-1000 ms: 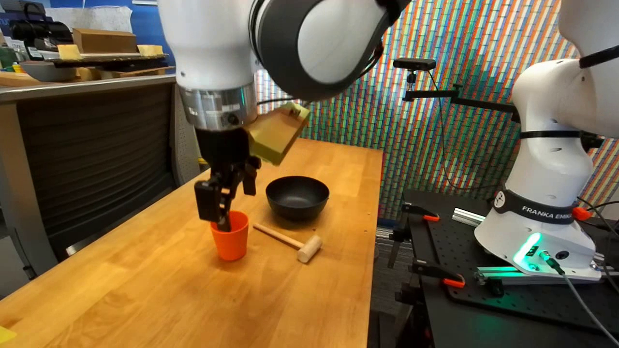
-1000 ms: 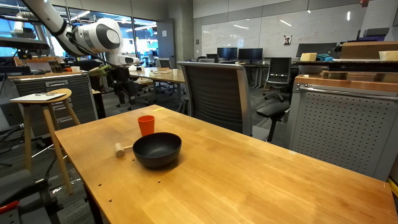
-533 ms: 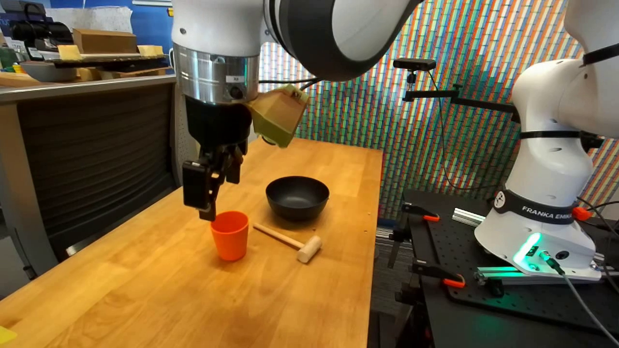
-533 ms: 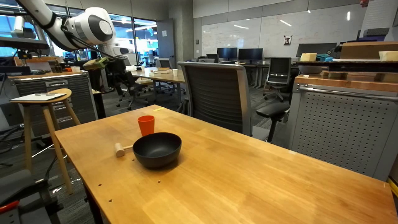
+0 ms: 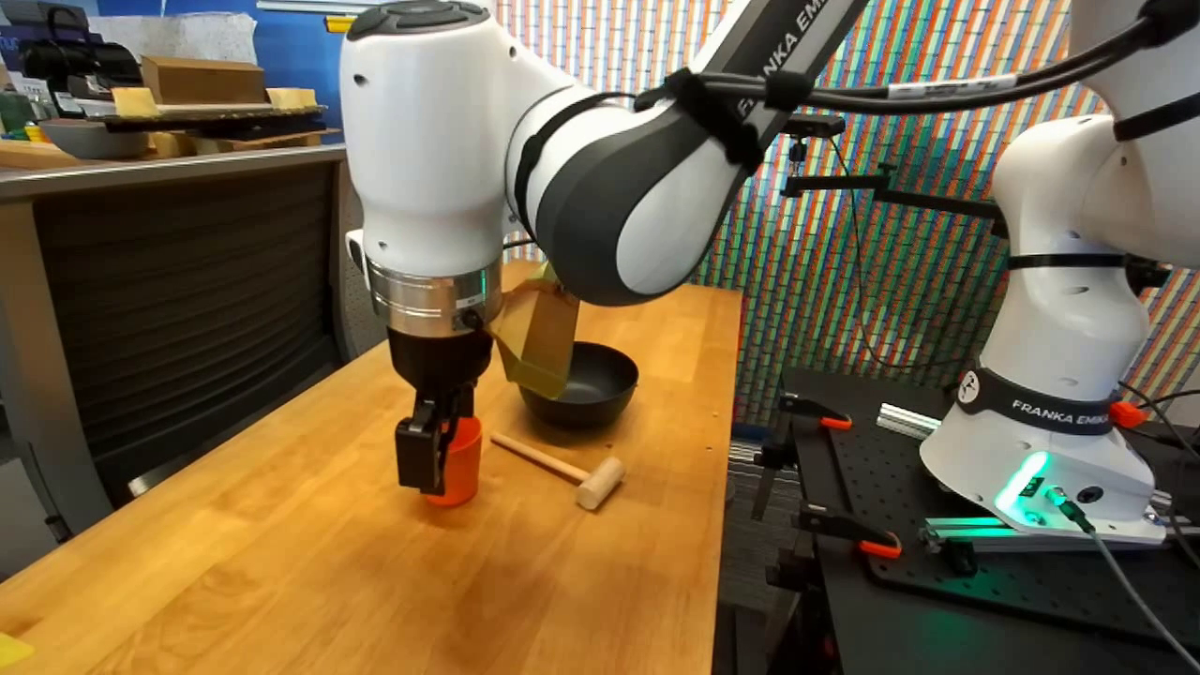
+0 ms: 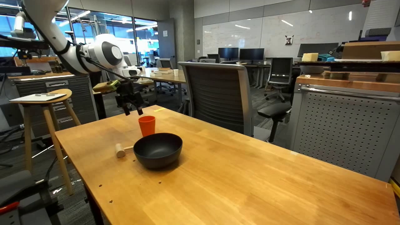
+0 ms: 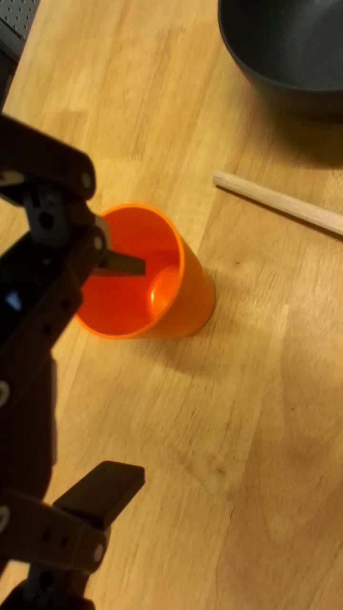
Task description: Put the orange cup in the bowl
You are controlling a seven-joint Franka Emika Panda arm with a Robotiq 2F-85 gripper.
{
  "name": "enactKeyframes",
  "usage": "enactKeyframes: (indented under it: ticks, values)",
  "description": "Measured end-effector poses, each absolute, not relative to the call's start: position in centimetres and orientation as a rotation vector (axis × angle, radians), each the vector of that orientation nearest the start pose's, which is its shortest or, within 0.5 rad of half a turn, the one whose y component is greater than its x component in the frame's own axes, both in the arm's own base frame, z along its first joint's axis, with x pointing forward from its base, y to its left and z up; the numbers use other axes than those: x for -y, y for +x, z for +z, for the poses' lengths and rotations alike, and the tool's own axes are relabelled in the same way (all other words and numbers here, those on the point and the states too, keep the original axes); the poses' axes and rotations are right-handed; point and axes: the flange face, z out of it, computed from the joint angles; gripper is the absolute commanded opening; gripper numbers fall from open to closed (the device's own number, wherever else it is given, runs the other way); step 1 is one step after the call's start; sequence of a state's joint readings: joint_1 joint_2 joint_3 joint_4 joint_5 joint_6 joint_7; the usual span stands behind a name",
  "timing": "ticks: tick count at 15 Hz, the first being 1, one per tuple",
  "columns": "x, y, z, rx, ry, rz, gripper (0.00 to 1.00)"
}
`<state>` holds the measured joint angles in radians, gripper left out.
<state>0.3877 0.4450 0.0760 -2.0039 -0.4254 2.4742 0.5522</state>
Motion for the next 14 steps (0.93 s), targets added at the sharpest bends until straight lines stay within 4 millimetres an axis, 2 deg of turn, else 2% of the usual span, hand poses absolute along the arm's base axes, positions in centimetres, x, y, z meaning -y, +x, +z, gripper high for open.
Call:
enactKeyframes:
  ticks: [5, 9, 10, 14]
  values:
    - [-26.3, 54.7, 19.6, 0.427, -3.299, -0.182, 0.33]
    - [-25.7, 54.7, 17.7, 0.444, -3.304, -0.154, 0.04]
    - [-25.6, 54.7, 17.5, 0.449, -3.307, -0.149, 0.0]
    - [-25.6, 54.9, 18.4, 0.555, -3.328, -0.202, 0.02]
